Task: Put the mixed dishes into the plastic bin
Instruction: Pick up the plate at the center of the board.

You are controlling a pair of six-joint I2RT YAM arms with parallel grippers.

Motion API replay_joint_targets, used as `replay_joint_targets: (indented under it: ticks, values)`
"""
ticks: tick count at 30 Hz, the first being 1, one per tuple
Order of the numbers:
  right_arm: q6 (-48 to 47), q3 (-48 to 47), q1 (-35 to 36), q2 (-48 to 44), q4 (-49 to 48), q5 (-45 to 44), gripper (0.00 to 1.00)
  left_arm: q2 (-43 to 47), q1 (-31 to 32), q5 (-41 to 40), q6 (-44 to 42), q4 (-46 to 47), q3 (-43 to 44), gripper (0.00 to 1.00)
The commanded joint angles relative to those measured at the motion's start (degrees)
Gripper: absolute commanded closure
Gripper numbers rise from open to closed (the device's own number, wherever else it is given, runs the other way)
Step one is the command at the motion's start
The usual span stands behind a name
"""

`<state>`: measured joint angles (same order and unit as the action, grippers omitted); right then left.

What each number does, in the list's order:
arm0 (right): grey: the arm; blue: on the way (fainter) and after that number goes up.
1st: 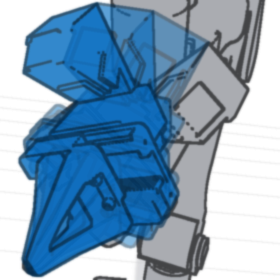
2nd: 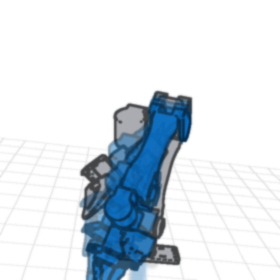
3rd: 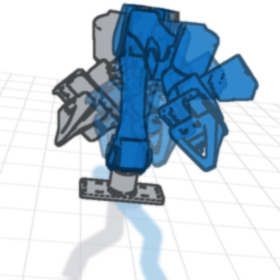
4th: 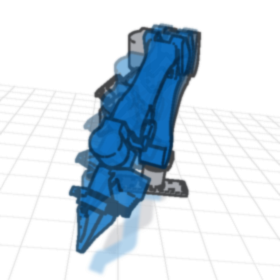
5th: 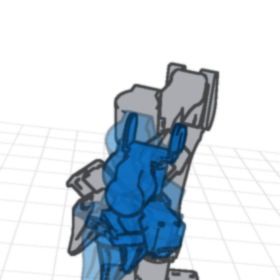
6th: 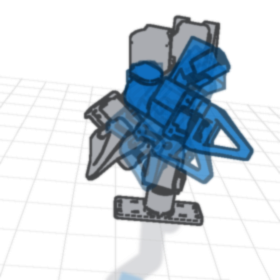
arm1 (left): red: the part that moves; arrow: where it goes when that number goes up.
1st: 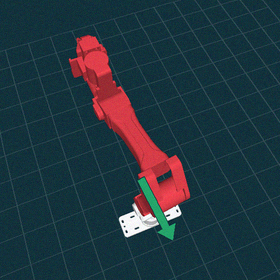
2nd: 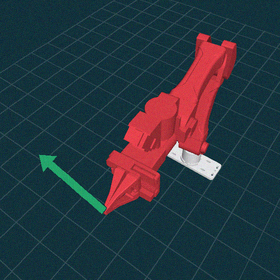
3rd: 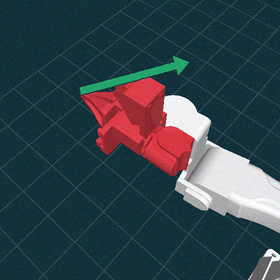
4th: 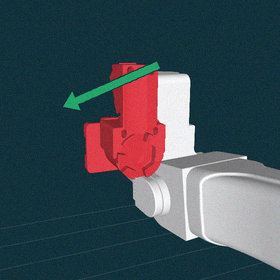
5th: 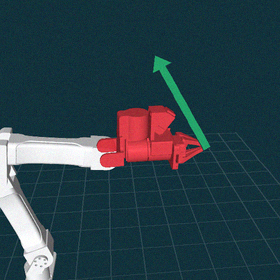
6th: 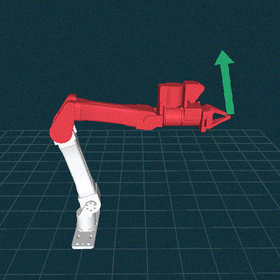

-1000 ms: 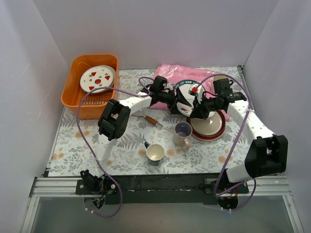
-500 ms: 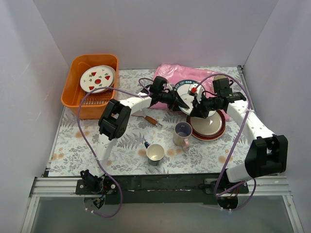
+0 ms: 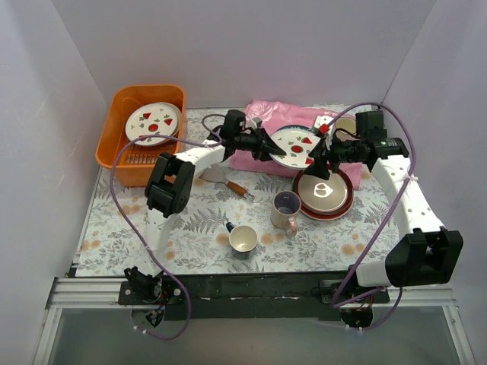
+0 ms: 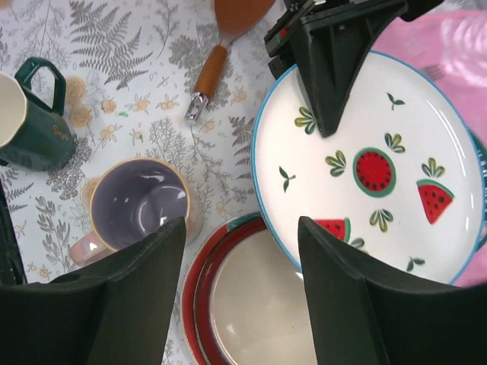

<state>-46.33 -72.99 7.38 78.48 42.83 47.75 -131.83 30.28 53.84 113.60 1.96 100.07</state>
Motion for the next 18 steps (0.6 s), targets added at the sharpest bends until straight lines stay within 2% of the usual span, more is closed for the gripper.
replay_joint_targets:
  ticks: [1,8,18]
  values:
    - [0.88,-5.75,-2.28,-2.36,1.47,7.09,0.31,11.33,-2.86,4.69,-1.54,5.61,0.56,1.0]
    - [11.67,-6.9,-6.76,-2.28,-5.46,13.5,0.3,17.13,-7.08,4.69,-4.44,4.2,-1.63,1.0]
    - [23.2,-3.65,-12.47,-2.8,-17.07,15.36,0.3,25.65,-14.1,2.32,-11.12,-1.6,-4.27,1.0]
